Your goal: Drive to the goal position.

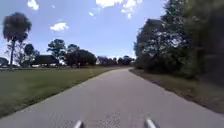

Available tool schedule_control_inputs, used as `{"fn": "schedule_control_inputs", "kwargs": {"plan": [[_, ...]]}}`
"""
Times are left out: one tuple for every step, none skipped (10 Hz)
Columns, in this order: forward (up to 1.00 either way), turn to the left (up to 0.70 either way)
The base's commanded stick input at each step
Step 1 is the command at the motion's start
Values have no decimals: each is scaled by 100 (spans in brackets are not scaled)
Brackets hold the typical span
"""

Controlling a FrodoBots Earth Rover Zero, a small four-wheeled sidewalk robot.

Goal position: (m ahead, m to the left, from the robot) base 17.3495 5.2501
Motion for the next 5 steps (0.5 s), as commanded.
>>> {"fn": "schedule_control_inputs", "kwargs": {"plan": [[50,0],[50,0],[50,0],[50,0],[50,0]]}}
